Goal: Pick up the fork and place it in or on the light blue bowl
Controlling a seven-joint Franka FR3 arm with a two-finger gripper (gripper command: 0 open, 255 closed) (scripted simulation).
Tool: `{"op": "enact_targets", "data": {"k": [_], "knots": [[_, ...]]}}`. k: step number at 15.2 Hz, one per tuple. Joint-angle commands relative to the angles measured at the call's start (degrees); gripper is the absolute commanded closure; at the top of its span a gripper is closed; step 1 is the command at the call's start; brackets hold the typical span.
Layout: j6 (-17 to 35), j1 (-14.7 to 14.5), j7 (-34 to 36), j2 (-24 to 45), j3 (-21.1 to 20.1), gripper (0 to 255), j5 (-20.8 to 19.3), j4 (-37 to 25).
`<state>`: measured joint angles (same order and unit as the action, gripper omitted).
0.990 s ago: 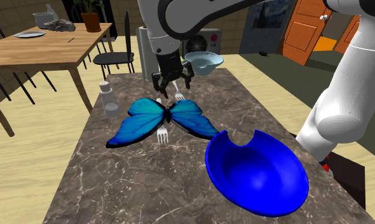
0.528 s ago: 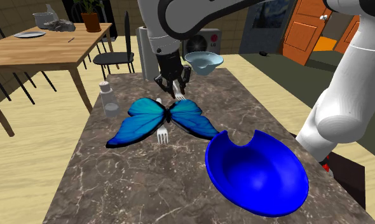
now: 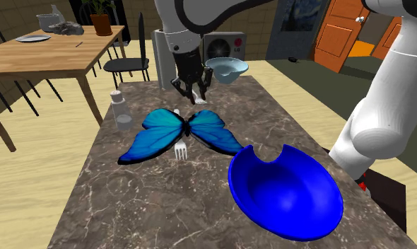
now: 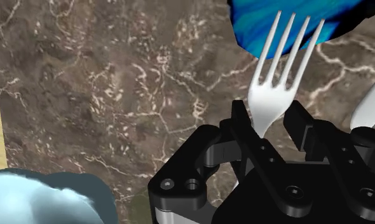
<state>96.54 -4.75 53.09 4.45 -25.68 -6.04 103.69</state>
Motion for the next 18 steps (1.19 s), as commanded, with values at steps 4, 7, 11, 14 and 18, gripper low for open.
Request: {"op": "enact_targets", "data": {"k": [4, 7, 11, 14, 18], "knots": [[-3.92, -0.07, -0.29, -0.24, -0.07, 255, 0.17, -3.69], [-6.21, -0.12, -0.45, -0.27, -0.11, 255, 0.20, -5.96], [-9.33, -0.21, -0.60, -0.11, -0.17, 255, 0.15, -9.23], [-11.72, -0.32, -0.67, 0.18, -0.24, 255, 0.03, -11.88], [-15.00, -0.53, -0.70, 0.80, -0.35, 255, -0.22, -15.70]]}}
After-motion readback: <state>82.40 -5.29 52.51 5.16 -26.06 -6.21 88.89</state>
